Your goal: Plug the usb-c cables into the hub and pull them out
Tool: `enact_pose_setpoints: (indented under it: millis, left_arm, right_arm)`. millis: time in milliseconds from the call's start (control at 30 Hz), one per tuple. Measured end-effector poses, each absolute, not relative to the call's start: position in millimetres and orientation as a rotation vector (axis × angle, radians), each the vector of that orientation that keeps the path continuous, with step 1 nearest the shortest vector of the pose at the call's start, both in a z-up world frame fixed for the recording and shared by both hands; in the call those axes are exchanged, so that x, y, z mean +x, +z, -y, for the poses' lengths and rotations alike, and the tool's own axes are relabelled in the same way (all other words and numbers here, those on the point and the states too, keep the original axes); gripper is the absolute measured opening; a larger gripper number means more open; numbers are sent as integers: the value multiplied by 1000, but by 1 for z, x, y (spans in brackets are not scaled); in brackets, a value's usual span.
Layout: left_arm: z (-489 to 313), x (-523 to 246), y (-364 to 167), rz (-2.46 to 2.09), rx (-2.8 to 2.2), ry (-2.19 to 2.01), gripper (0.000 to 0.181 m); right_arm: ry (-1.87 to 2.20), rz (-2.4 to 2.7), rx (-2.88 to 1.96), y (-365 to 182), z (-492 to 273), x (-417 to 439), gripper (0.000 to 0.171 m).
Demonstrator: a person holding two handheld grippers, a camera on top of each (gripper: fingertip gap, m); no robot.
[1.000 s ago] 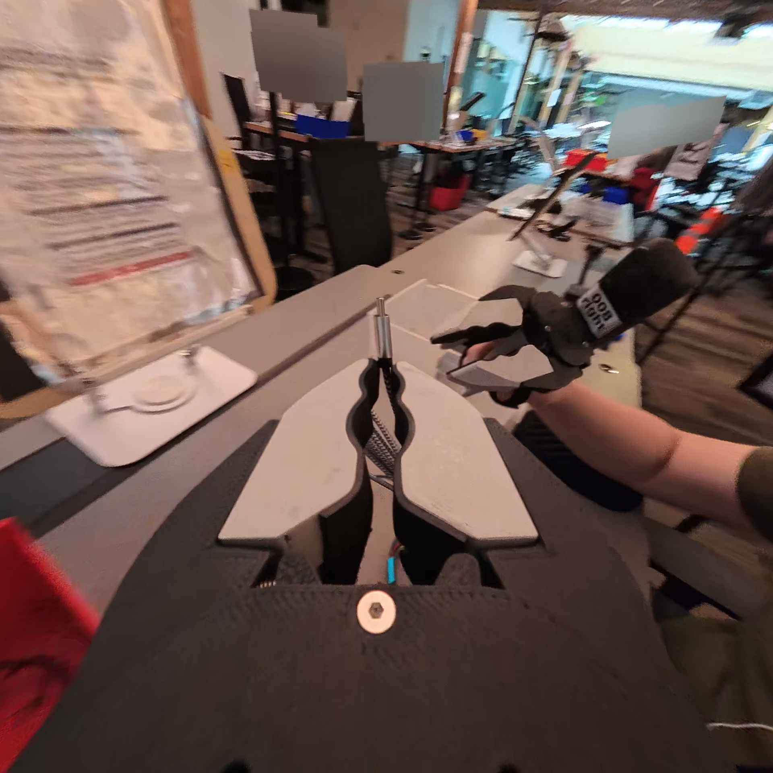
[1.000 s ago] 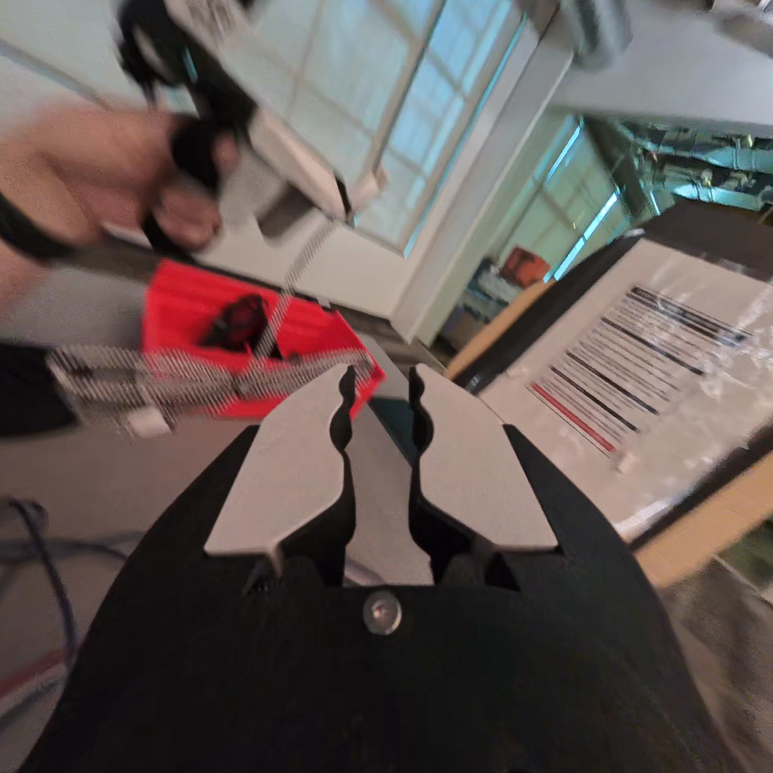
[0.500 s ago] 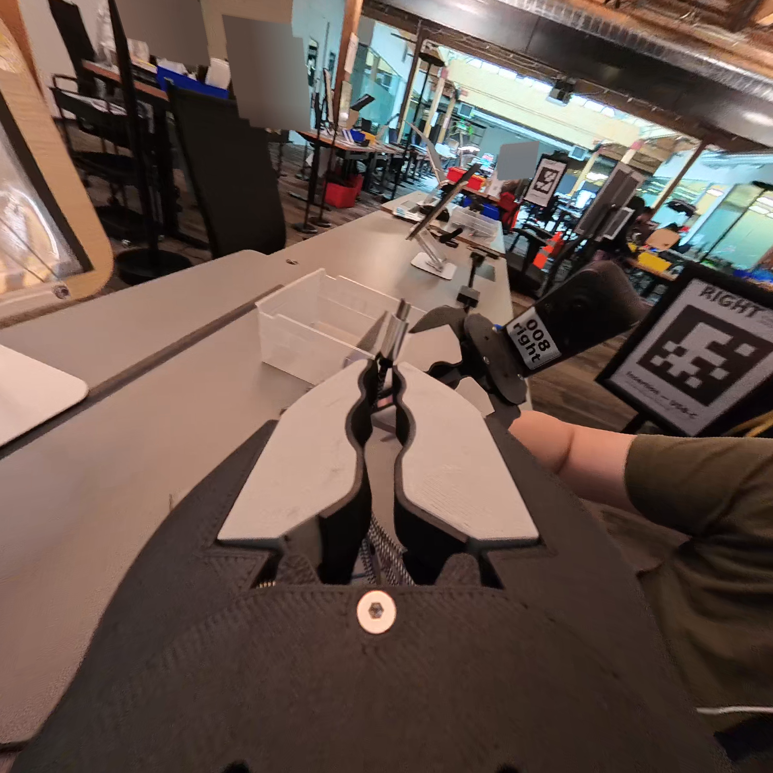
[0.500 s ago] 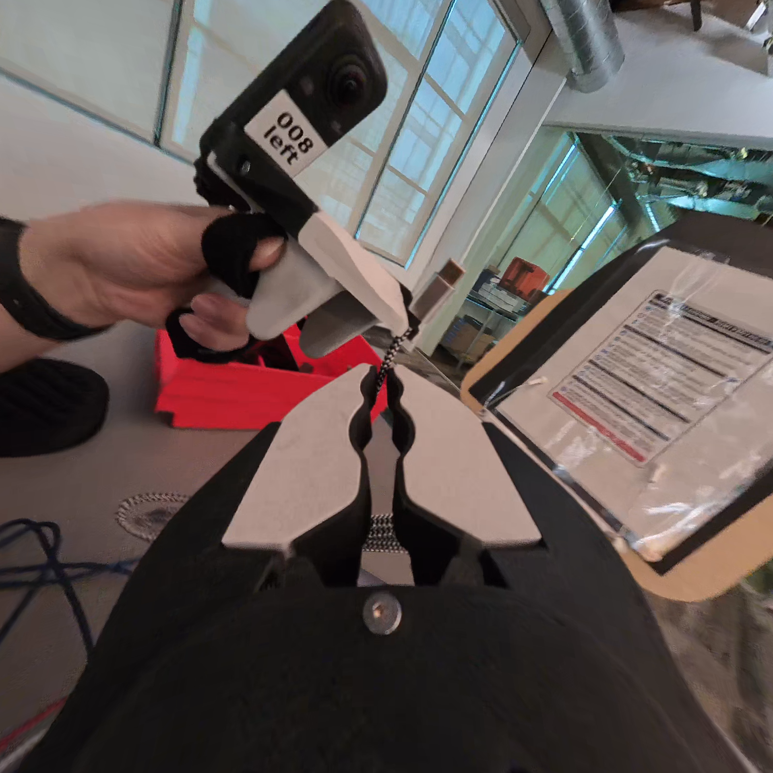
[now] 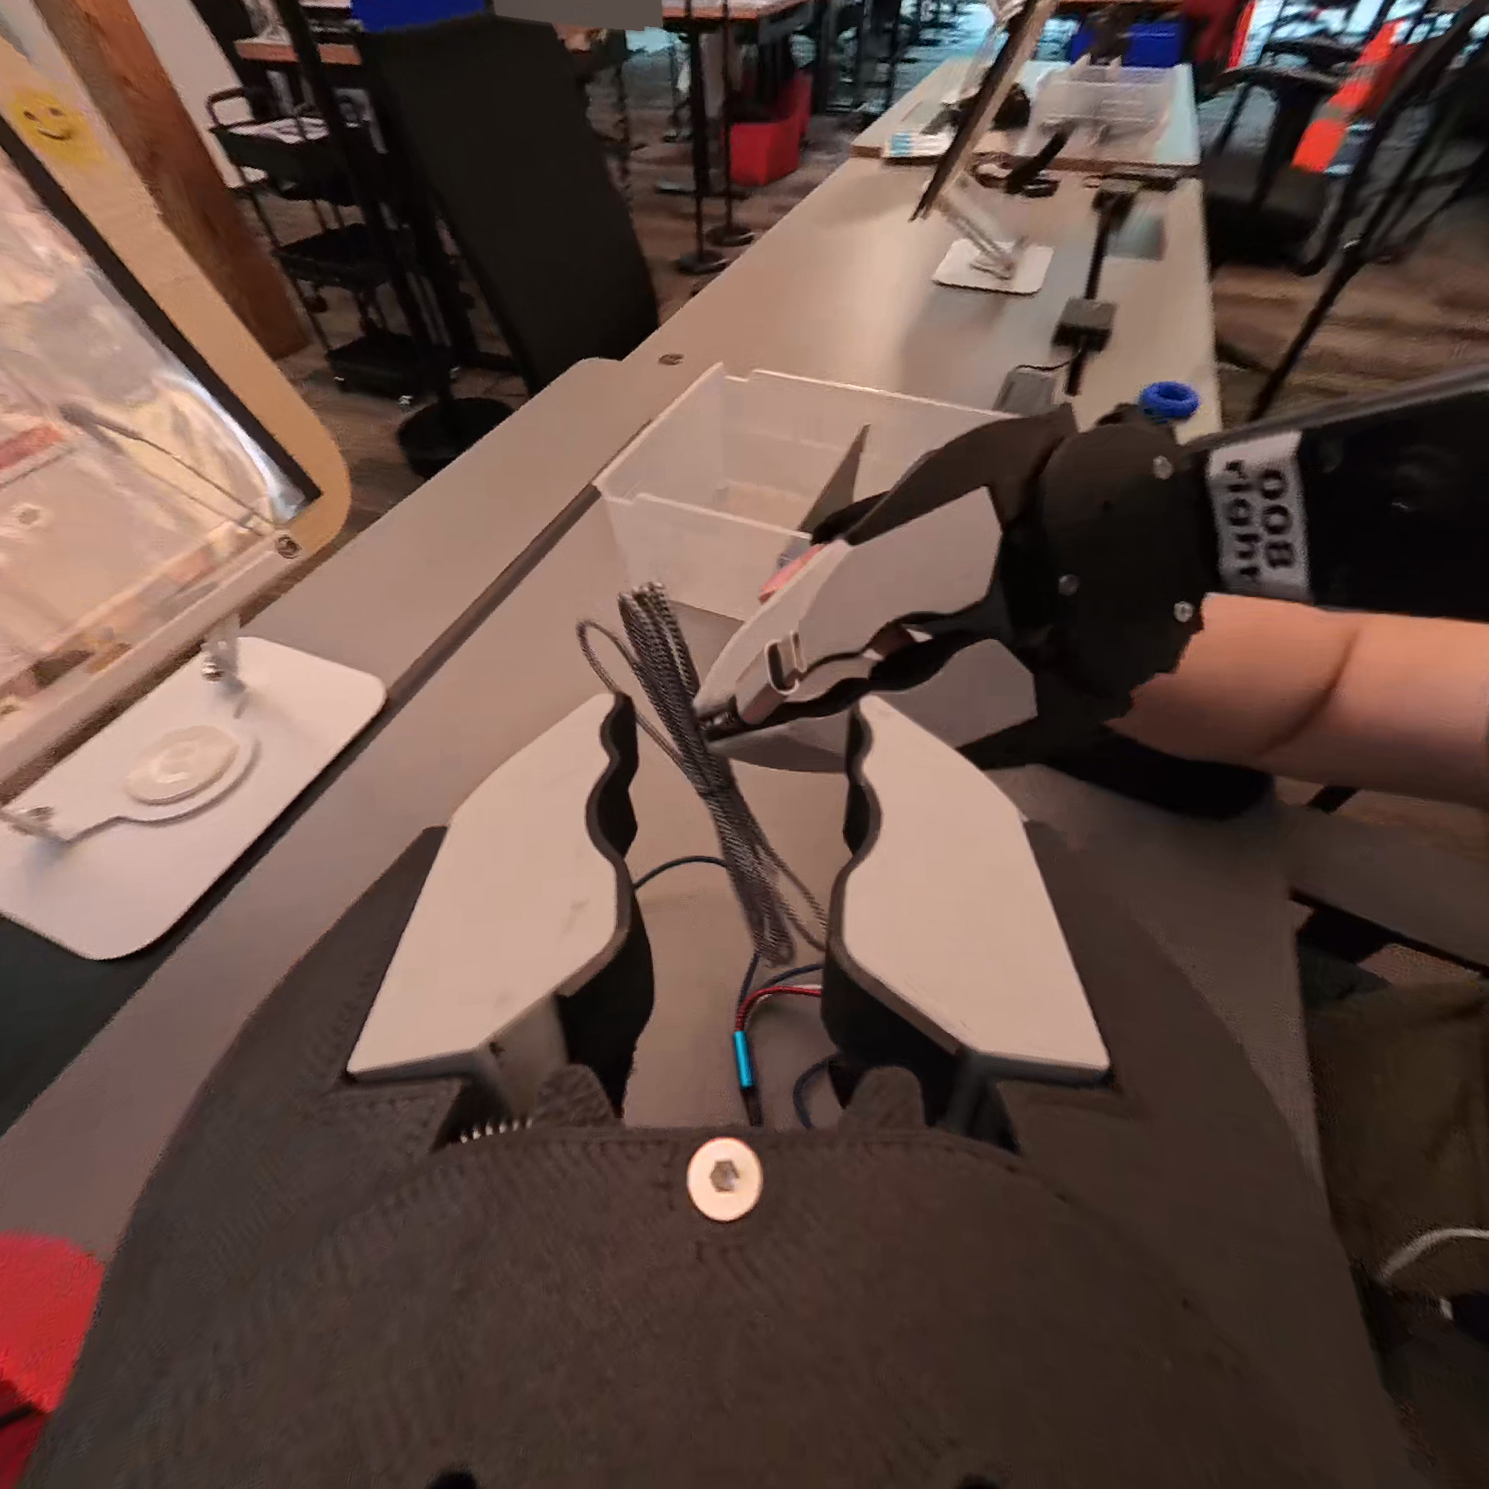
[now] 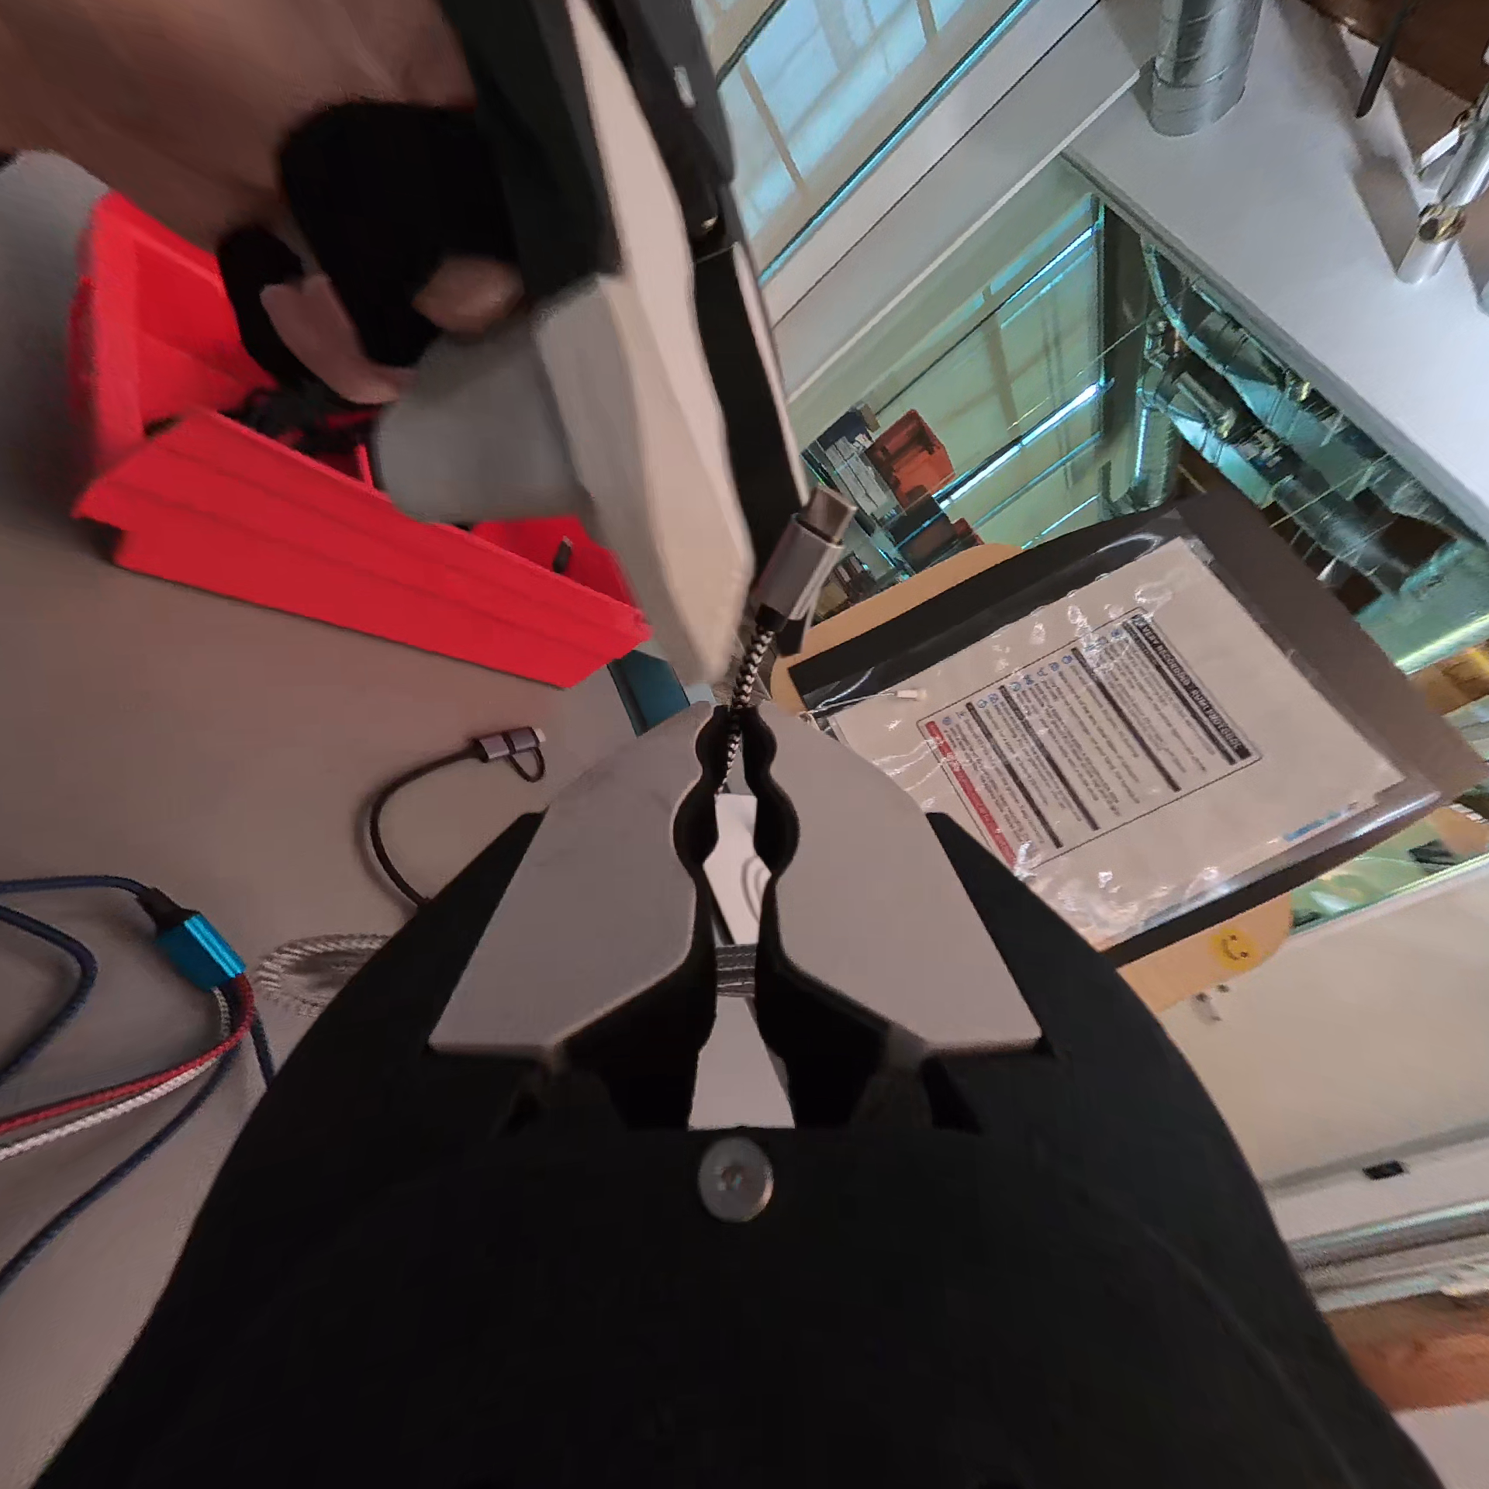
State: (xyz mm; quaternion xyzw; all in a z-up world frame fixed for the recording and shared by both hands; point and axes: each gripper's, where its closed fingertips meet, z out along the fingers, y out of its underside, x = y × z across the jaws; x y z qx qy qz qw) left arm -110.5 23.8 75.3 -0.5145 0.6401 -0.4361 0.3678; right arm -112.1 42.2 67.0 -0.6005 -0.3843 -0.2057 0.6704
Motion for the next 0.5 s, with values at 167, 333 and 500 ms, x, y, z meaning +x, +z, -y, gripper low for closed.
enact_pose_setpoints:
  millis: [167,333,500]
  left_arm:
    - [-25,-110,79,-1611,-1309,-1110,19]
    - [-32,-113,74,-1619,-1368,-1099,6]
    - [-32,-114,78,-1596,-1395,-1176,5]
  right_arm:
    - [-558,914,-1348,61,-44,-115,4]
    - [-585,936,-1343,57,-46,-116,4]
    - [-537,998,-1208,61,-39,-125,9]
